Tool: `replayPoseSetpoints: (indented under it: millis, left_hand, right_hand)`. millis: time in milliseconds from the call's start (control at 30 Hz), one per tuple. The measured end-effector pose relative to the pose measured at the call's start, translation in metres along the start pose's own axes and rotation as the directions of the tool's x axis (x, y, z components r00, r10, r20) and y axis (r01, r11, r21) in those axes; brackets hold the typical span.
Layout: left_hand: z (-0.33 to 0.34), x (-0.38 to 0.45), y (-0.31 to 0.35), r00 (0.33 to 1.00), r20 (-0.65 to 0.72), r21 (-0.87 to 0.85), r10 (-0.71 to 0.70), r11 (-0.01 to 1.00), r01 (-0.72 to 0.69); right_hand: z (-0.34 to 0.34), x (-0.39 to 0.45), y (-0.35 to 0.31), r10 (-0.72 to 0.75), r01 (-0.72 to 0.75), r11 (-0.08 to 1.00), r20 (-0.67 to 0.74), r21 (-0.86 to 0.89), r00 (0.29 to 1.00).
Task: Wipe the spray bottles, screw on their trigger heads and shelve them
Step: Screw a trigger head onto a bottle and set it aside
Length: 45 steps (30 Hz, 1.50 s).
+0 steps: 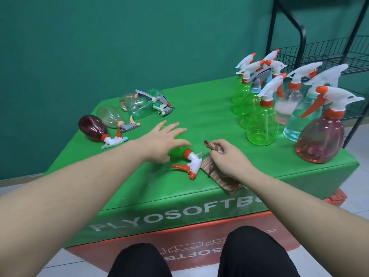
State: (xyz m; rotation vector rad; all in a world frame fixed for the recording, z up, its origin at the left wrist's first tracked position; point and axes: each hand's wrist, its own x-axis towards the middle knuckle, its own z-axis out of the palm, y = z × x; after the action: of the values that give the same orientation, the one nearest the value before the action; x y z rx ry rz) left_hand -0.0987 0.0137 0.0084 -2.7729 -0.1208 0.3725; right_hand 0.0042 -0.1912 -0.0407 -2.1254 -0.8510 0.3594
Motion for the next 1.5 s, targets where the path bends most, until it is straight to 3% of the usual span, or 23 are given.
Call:
replayPoseSetpoints:
  millis: [233, 467, 833, 1067, 1267, 1500]
  left_hand:
    - [0.005, -0.005, -0.001, 0.987, -0.148, 0.076, -0.066, 0.994, 0.078]
    - [0.025, -0.058, -0.007, 0.98, -0.093, -0.138, -0.178, 0.977, 0.165]
    - [0.052, -0.108, -0.005, 0.958, -0.093, -0.389, -0.27, 0.896, 0.215]
    - [0.057, -0.105, -0.005, 0.95, -0.138, -0.372, -0.282, 0.903, 0.214]
    - [0.061, -0.105, -0.009, 0.936, -0.154, -0.435, -0.316, 0.872, 0.223]
    - [0.06, -0.1, -0.014, 0.93, -0.145, -0.494, -0.338, 0.839, 0.228]
  right_hand:
    - [-0.003, -0.002, -0.006, 0.024, -0.025, 0.998, 0.027, 0.054, 0.999]
    - [-0.001, -0.008, -0.023, 0.031, -0.029, 0.998, -0.028, 0.059, 0.999]
    - [0.03, 0.003, -0.073, -0.154, 0.156, 0.987, -0.069, 0.03, 0.986]
    - [0.064, 0.002, -0.079, -0.27, 0.283, 0.955, 0.144, -0.084, 0.952]
    - [0.061, 0.0, -0.067, -0.414, 0.513, 0.801, 0.333, -0.309, 0.847]
    - [0.04, -0.013, -0.043, -0.477, 0.622, 0.673, 0.407, -0.401, 0.779]
